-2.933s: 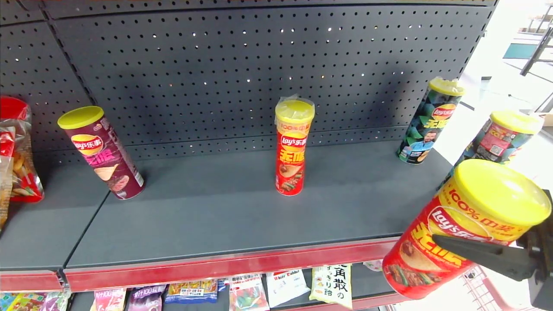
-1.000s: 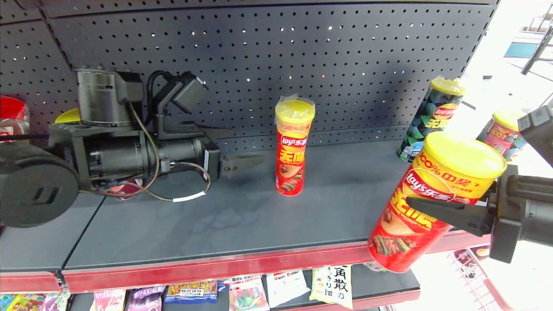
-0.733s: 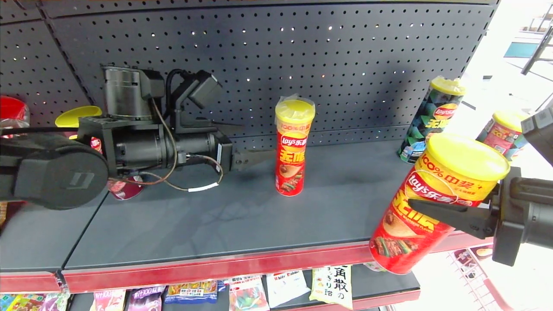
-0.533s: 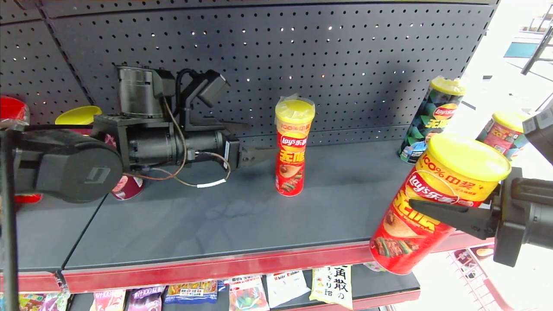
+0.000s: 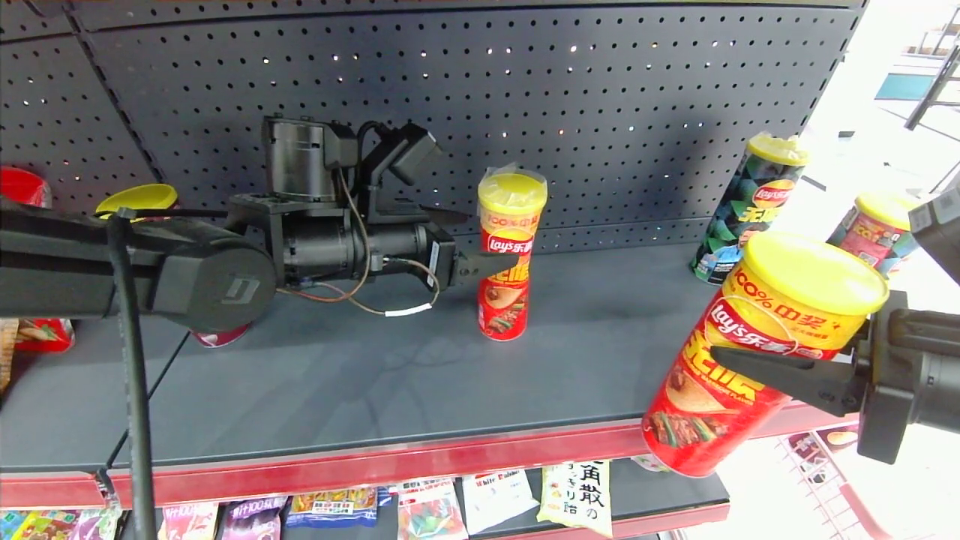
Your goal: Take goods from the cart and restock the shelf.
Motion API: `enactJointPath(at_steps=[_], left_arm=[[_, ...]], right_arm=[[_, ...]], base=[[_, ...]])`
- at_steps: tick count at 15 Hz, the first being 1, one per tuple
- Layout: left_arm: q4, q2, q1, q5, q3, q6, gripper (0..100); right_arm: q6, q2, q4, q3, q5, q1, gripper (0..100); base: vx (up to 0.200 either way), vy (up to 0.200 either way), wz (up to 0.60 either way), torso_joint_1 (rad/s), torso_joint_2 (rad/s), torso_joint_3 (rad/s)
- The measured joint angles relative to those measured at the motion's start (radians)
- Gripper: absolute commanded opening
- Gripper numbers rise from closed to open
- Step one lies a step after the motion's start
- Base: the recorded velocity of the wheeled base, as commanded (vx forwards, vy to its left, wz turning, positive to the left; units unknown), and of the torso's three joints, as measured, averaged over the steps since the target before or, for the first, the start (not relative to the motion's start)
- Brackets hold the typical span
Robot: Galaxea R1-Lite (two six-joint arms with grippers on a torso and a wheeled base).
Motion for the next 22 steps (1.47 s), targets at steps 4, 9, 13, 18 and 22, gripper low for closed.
enactJointPath(at_steps=[4,9,13,18,22], left_arm=[[0.000,0.057,-0.005,0.000,-0.059,0.000,100],[-0.003,0.113,-0.010,-0.002,-0.127,0.000,0],[-0.001,0.137,-0.024,-0.002,-0.136,-0.001,0],[-0.003,0.131,-0.052,0.010,-0.123,-0.004,0],[0.007,0.075,-0.062,0.020,-0.073,-0.012,0]], right_arm=[[0.001,0.000,0.000,0.000,0.000,-0.001,0],[0.010,0.001,0.000,0.000,0.000,-0.002,0],[0.017,0.001,0.000,0.001,-0.001,-0.017,0],[0.017,0.001,0.000,0.001,0.000,-0.022,0],[0.018,0.001,0.000,0.000,0.000,-0.027,0]], base=[[0.000,0.000,0.00,0.000,0.00,0.000],[0.000,0.000,0.00,0.000,0.00,0.000],[0.000,0.000,0.00,0.000,0.00,0.000],[0.000,0.000,0.00,0.000,0.00,0.000],[0.000,0.000,0.00,0.000,0.00,0.000]])
